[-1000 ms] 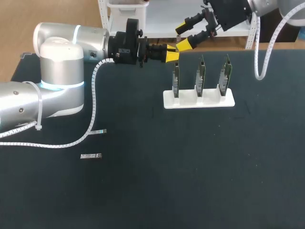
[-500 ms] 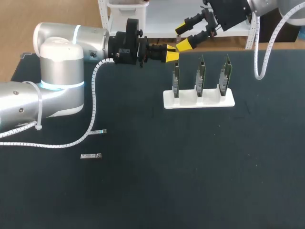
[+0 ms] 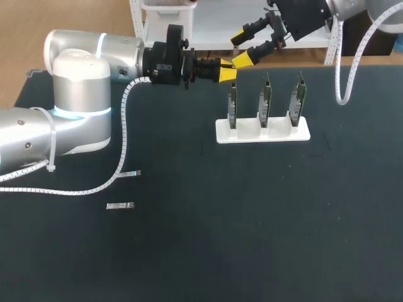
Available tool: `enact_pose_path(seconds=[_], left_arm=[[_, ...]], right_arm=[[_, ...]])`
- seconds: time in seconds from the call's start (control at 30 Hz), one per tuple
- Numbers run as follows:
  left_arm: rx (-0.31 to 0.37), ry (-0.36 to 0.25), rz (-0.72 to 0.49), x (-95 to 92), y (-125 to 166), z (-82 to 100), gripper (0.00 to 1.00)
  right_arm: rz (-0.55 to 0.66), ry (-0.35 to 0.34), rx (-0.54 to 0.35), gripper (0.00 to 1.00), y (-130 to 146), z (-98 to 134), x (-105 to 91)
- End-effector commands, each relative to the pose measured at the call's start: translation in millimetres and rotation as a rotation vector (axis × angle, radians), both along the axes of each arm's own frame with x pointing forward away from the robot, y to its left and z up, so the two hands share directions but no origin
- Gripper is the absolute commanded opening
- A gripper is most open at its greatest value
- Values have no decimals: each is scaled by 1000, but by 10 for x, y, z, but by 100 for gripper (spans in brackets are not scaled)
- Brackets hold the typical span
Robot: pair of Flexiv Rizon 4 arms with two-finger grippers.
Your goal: Pick up the optical module with the left hand, and insert it into the network port with the right hand.
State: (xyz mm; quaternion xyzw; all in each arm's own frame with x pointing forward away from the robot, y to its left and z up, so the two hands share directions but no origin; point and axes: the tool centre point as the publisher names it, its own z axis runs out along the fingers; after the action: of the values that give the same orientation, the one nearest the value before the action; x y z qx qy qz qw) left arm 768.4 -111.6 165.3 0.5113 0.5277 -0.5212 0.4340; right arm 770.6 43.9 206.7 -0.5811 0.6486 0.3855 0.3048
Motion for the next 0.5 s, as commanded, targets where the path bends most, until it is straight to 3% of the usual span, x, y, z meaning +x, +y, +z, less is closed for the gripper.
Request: enact_pose_path(seconds=[0.03,0.07,0.1,0.5], left_arm=[[-1,-1,4,-6,-5,-5,0],[-1,-1,4,-6,-5,-5,0],[-1,-1,4,-6,-5,-5,0],[-1,-1,4,-6,-5,-5,0]], right_arm=[[0,0,-3,100,7,5,11],[-1,-1,-4,30,7,5,11],[-2,-1,-4,0,7,4,12],[-12,-2,-8,0,-5,-15,11]])
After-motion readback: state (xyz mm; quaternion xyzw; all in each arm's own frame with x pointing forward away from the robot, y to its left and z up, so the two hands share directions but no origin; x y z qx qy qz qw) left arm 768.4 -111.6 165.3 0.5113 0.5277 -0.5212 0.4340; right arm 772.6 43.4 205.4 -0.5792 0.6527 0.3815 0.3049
